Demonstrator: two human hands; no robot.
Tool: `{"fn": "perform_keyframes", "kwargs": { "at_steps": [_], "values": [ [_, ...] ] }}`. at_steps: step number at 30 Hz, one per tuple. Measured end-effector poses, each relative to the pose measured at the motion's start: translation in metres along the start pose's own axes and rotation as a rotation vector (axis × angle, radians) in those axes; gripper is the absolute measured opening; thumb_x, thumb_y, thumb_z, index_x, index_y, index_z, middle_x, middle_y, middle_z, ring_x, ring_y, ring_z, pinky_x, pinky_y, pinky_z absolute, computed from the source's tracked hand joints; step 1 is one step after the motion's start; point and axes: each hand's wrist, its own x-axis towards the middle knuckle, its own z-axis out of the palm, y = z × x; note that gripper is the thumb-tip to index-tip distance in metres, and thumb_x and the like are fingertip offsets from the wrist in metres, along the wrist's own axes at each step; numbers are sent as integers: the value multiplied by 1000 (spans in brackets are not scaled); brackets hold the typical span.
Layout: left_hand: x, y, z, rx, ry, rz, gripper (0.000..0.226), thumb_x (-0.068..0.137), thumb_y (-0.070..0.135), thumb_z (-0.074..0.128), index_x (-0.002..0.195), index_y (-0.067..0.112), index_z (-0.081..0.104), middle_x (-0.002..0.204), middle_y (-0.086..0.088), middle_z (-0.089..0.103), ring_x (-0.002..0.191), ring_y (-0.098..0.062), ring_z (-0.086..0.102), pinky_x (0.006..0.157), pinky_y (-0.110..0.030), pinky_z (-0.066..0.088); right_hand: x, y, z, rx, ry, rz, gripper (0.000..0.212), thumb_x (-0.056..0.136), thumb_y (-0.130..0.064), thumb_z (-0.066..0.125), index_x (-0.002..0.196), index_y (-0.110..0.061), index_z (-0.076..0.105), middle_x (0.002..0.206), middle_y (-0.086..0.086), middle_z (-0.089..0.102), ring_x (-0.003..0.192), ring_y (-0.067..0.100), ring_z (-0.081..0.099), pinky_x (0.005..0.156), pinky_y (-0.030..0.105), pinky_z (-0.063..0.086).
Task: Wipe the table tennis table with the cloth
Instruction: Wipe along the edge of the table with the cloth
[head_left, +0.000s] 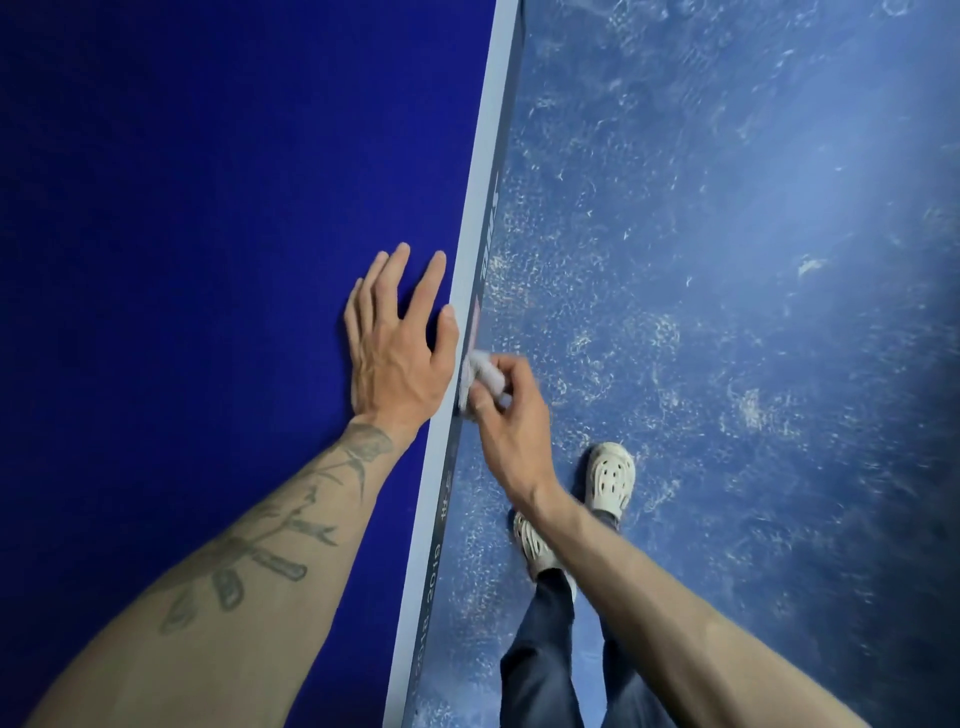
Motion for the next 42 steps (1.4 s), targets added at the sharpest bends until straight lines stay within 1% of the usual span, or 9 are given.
{"fn": "perform_keyframes", "kwargs": {
  "at_steps": [2,5,11,17,21,25,31,36,42],
  "values": [
    [-1,0,0,-6,-5,-2,53,107,39,43,159,29,44,167,-7,34,156,-28,28,125,-50,23,-21,8,-6,-42,-64,28,16,102,3,61,114,-7,61,106,2,69,84,3,62,79,27,56],
    [-2,0,0,0,-15,-13,54,107,39,43,159,29,43,168,-7,33,156,-28,27,126,-50,22,-4,1,-8,-64,-64,29,14,102,1,62,113,-8,62,102,0,69,86,10,64,83,44,60],
    [-1,-1,0,-1,-1,-4,53,107,38,45,159,27,45,167,-8,35,155,-29,30,126,-52,24,94,-56,-4,-28,67,-83,11,103,-8,64,112,-14,61,97,2,67,85,18,63,84,55,58],
    [0,-1,-1,-9,-14,-3,54,107,39,44,159,28,44,168,-8,33,156,-29,28,126,-52,23,55,-40,-9,-8,-6,-28,17,104,-2,63,121,-1,60,104,5,67,84,7,63,80,36,60],
    [2,3,-7,6,-45,-11,55,107,39,42,160,28,42,168,-8,33,156,-29,28,127,-52,23,18,-31,-10,-54,-43,59,13,103,-2,64,114,-7,62,100,-2,70,81,5,65,79,34,61],
    [10,6,-12,-10,-75,-39,53,105,38,45,156,25,49,164,-10,38,151,-33,34,122,-53,30,65,-63,-9,-86,-17,35,14,103,-3,64,117,-5,62,97,1,69,77,5,62,73,24,55],
    [80,15,-11,-63,-70,-24,51,103,34,50,152,19,54,161,-12,43,147,-36,40,118,-53,35,175,-127,-5,-84,120,-45,17,103,-9,64,120,-9,62,104,4,68,89,15,61,86,41,55],
    [162,27,1,-80,-60,-2,53,104,35,45,153,17,52,163,-15,41,149,-37,38,119,-53,33,144,-105,-8,-78,78,3,13,104,-6,63,115,-12,61,103,1,68,93,26,64,91,51,57],
    [225,40,12,-69,-50,-1,53,104,33,48,155,18,51,164,-17,39,150,-39,37,120,-53,32,187,-130,-10,-50,94,-20,13,103,-5,64,115,-10,63,101,0,68,89,13,61,87,52,58]
  ]
}}
